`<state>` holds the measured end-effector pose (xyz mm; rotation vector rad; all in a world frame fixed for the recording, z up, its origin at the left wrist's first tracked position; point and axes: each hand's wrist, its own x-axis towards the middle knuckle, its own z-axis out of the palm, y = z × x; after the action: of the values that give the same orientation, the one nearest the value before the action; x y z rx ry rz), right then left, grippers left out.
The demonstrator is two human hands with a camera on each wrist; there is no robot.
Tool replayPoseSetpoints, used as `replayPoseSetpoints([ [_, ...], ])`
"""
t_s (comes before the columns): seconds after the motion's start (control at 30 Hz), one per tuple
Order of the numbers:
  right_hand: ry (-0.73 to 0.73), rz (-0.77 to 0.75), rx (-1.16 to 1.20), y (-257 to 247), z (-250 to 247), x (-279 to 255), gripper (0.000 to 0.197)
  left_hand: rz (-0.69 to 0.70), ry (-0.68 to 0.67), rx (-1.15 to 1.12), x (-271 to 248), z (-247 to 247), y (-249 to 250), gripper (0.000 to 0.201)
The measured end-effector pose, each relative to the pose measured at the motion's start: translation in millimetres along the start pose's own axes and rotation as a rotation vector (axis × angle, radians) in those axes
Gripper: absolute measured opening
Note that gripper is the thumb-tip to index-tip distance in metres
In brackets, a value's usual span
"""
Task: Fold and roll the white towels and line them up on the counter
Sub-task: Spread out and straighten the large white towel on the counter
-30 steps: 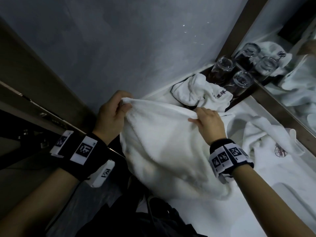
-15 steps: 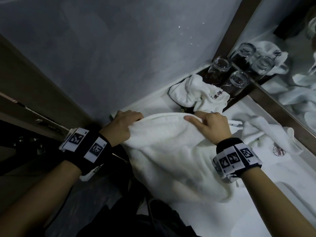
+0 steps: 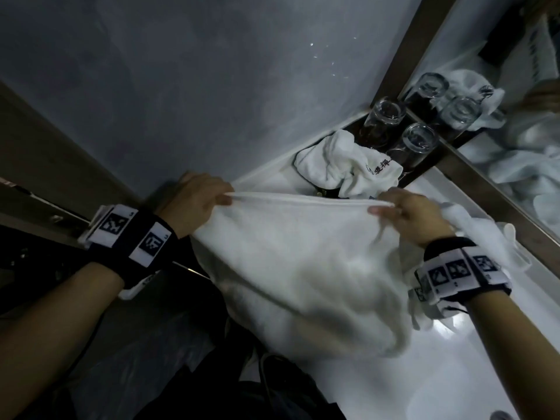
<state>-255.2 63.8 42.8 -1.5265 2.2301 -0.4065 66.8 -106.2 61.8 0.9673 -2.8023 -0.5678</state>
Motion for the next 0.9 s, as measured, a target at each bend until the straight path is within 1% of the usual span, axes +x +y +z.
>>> replayPoseSetpoints([
  [0.03,0.064,0.027,-0.002,-1.1,-3.6,3.8,0.029,-0.012,-0.008,0.016,5.5,-0.4,-1.3,0.034],
  [0.07,0.125,0.047,-0.07,-3.0,-6.2,9.0,0.03,-0.024,0.001,0.053,12.7,0.5,-2.9,0.036],
  [0.13,0.236,0.062,-0.235,-7.3,-7.7,21.6,0.032,-0.049,0.027,0.133,31.0,4.5,-2.2,0.03],
  [0.17,0.269,0.067,-0.289,-10.7,-7.5,27.3,0.031,-0.056,0.022,0.188,40.6,7.9,-0.9,0.028],
  [0.23,0.286,0.059,-0.352,-14.0,-3.4,37.4,0.025,-0.071,-0.006,0.32,55.2,14.1,4.6,0.028],
  [0.27,0.285,0.053,-0.373,-14.0,0.4,40.5,0.022,-0.064,-0.009,0.391,58.4,18.4,8.7,0.032],
  [0.3,0.289,0.057,-0.384,-13.1,5.0,42.1,0.022,-0.049,0.024,0.428,58.4,25.1,11.2,0.038],
  [0.33,0.3,0.074,-0.388,-12.5,9.9,41.8,0.025,-0.023,0.06,0.406,55.6,35.4,13.6,0.046],
  [0.4,0.353,0.116,-0.372,-13.4,19.6,36.6,0.035,-0.022,0.037,0.281,43.2,61.6,22.4,0.055],
  [0.5,0.409,0.109,-0.274,-15.1,32.3,20.7,0.046,-0.05,-0.028,0.123,11.1,98.9,44.5,0.058],
  [0.57,0.412,0.064,-0.211,-14.3,41.3,8.3,0.045,-0.025,-0.084,0.04,-9.6,115.9,61.3,0.057],
  [0.67,0.378,-0.003,-0.117,-6.8,55.6,-18.8,0.038,-0.046,-0.095,-0.034,-30.6,131.4,77.0,0.056],
  [0.8,0.276,-0.075,0.023,3.9,75.4,-52.7,0.032,-0.17,-0.067,-0.162,-52.1,149.2,84.5,0.06],
  [0.9,0.216,-0.138,0.07,5.8,91.8,-74.3,0.031,-0.169,-0.037,-0.167,-71.1,155.3,93.6,0.064],
])
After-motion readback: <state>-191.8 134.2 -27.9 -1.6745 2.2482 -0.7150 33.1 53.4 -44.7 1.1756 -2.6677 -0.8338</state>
